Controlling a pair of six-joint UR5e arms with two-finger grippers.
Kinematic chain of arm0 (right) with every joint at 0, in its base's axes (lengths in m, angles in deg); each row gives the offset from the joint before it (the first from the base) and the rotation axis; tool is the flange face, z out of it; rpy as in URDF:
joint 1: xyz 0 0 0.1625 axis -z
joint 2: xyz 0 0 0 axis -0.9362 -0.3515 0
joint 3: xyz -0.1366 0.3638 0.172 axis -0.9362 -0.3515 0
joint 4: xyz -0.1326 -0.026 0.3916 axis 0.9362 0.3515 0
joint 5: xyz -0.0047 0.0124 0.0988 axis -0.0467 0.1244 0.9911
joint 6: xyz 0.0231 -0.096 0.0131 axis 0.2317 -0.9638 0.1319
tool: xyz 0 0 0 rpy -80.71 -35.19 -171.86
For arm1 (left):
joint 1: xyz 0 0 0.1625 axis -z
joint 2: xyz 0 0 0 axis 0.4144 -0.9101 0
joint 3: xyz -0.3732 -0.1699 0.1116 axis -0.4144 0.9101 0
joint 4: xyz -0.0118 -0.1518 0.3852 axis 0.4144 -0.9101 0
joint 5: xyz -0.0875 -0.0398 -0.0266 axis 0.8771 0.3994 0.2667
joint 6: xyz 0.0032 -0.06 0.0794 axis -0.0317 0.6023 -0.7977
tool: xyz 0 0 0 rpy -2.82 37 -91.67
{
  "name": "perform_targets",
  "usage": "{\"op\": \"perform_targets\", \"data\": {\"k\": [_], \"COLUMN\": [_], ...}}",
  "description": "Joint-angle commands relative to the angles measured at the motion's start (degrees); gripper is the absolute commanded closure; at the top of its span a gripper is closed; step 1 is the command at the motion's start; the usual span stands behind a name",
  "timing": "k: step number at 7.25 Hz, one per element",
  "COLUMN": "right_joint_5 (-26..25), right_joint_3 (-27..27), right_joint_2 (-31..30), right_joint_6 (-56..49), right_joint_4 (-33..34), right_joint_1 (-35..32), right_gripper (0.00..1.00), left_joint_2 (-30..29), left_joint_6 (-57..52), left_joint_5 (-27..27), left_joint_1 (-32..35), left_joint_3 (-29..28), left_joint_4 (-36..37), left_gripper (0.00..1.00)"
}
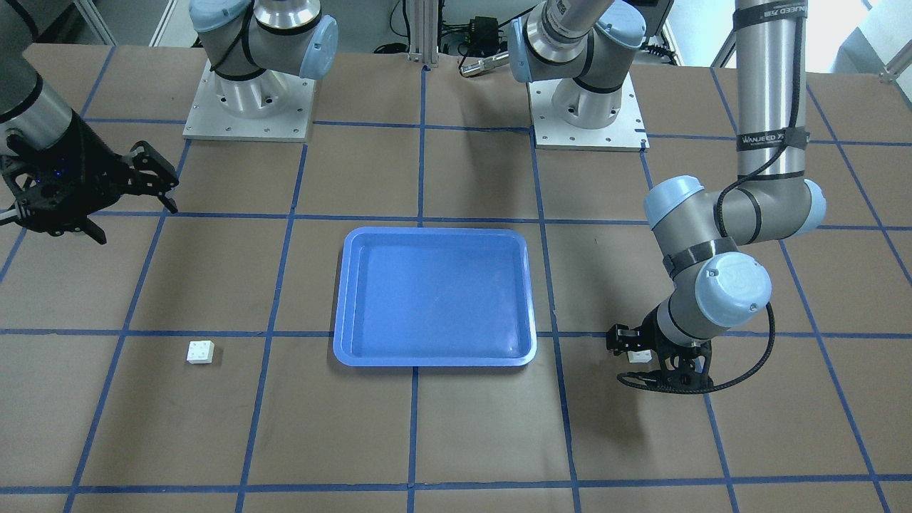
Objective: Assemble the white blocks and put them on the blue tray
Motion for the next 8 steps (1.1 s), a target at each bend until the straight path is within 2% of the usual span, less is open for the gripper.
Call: {"op": "perform_targets", "data": {"k": [1,2,3,4,5,6,8], "right_joint_5": [6.3,8.8,9.0,11.6,15.5,18.1,21.9], "right_joint_3": [0.0,-0.3,0.2,0.3,0.3,0.2,-0.1], "right_joint_2": [4.8,7.0,8.5,10.9,12.9,15.6,21.2], "right_joint_6": [-22.6,-30.6,-37.2,-40.2,-44.9,-51.8,-63.2], "right_joint_4": [1.9,2.3,5.9,7.8,9.7,10.2,10.2], "right_joint_1": [4.3,5.7,5.8,5.9,6.2,6.5,8.2], "right_gripper": [0.0,0.0,0.0,0.0,0.0,0.0,0.0], "left_joint_2": [-0.1,0.0,0.2,1.1,2.5,3.7,6.0], "left_joint_6": [-0.1,-0.4,0.1,0.4,1.7,4.8,14.8], "left_joint_5": [0.0,0.0,0.2,0.8,5.6,6.9,6.3], "left_joint_1": [0.0,0.0,0.0,0.2,0.7,2.4,10.2], "left_joint_3": [-0.2,-0.6,-1.0,-1.4,-2.8,-3.3,-3.4], "left_joint_4": [0.0,0.0,-0.1,-0.3,-2.8,-6.6,-7.2], "left_gripper": [0.64,0.69,0.69,0.69,0.69,0.69,0.69]}}
